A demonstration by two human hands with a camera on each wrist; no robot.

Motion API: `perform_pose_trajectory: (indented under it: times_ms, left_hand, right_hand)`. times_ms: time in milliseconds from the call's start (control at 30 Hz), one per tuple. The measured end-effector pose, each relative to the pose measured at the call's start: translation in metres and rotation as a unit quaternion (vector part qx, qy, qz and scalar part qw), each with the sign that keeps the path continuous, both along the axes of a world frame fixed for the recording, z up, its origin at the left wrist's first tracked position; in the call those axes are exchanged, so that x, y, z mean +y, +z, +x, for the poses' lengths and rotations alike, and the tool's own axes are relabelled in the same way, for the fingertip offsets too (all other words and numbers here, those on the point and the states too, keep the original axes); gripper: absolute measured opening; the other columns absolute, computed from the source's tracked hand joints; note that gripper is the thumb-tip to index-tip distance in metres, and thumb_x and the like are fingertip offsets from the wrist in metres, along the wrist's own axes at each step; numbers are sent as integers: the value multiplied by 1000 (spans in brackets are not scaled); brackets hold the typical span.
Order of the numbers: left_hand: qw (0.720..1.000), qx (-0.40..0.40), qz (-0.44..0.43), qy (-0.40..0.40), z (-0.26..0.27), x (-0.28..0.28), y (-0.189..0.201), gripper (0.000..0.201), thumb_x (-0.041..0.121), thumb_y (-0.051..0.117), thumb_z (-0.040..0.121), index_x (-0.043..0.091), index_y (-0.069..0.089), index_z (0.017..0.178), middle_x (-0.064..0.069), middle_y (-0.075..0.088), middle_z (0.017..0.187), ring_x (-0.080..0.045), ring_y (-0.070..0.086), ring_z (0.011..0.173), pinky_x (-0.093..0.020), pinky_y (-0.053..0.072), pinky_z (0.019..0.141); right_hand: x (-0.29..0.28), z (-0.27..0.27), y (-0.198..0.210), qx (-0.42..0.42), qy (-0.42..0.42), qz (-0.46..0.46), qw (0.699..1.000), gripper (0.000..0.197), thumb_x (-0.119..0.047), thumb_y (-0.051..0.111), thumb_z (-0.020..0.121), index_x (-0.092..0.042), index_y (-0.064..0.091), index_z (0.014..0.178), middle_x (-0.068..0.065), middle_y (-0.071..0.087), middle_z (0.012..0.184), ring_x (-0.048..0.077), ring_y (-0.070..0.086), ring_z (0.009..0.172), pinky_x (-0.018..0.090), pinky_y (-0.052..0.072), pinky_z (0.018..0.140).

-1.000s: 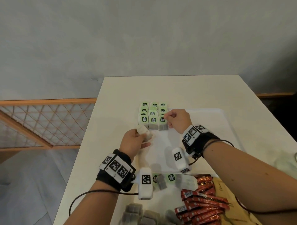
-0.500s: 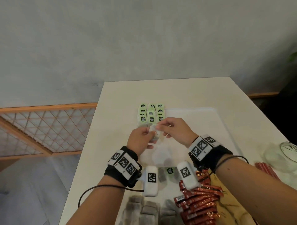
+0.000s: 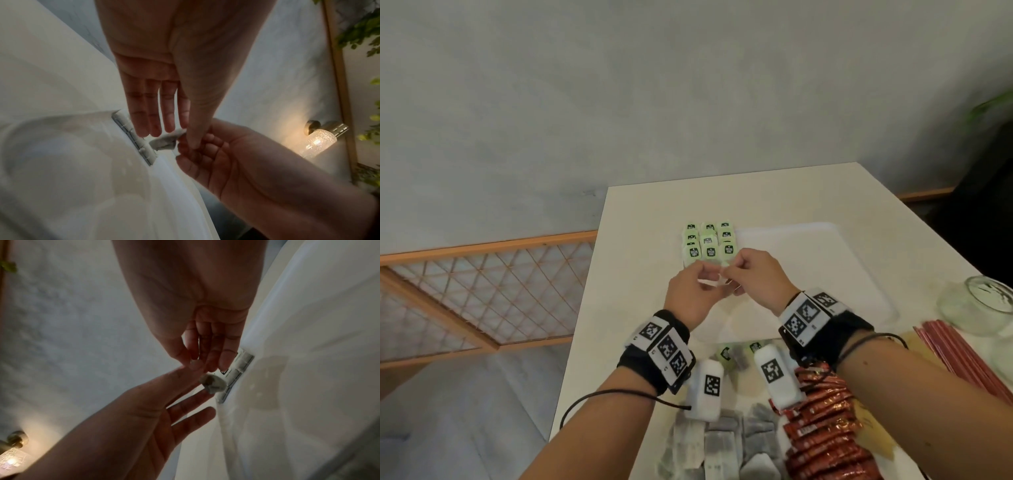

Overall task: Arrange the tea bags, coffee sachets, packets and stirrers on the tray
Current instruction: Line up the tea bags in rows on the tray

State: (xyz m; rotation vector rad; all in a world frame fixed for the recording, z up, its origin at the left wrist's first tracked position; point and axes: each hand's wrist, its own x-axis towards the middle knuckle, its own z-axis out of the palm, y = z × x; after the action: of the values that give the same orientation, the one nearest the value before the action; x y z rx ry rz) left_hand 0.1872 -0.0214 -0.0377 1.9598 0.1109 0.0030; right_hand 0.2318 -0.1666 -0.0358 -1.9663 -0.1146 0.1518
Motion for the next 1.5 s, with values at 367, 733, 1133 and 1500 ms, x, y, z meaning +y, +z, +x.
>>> perform_pose_trajectory:
  times_ms: [367, 733, 1133, 1500]
  left_hand:
    - [997, 41, -34, 63, 22, 30, -33, 8, 21, 69, 84, 16, 69, 90, -1, 75, 84, -24, 71, 86, -42, 56, 80]
    - [995, 35, 89, 19, 67, 64, -39, 38, 22, 83, 73, 30, 56, 99, 1, 57, 105, -17, 60, 86, -26, 44, 70]
    - [988, 71, 134, 0, 75, 65, -36, 35, 17, 80, 76, 26, 52, 94, 1, 58, 100, -17, 54, 84, -26, 38, 65]
    - [959, 79, 246, -120, -12, 46, 11, 34, 27, 79, 79, 23, 57, 105, 1, 63, 114, -16, 60, 92, -37, 50, 90]
  right_hand:
    - [14, 17, -16, 11, 39, -44, 998, 8, -15, 72, 86, -18, 67, 91, 1, 63, 85, 15, 59, 61, 27, 53, 57]
    - [45, 66, -27, 33, 31, -118, 992, 7, -10, 65, 89, -6, 69, 85, 7, 68, 70, 21, 63, 62, 38, 60, 69]
    - [55, 77, -27, 35, 1, -91, 995, 12, -5, 63, 86, -6, 66, 98, 13, 65, 77, 22, 61, 59, 36, 59, 63]
    - [7, -28, -3, 54, 117, -64, 990, 11, -16, 71, 85, -15, 70, 97, -2, 65, 76, 14, 63, 67, 32, 56, 69]
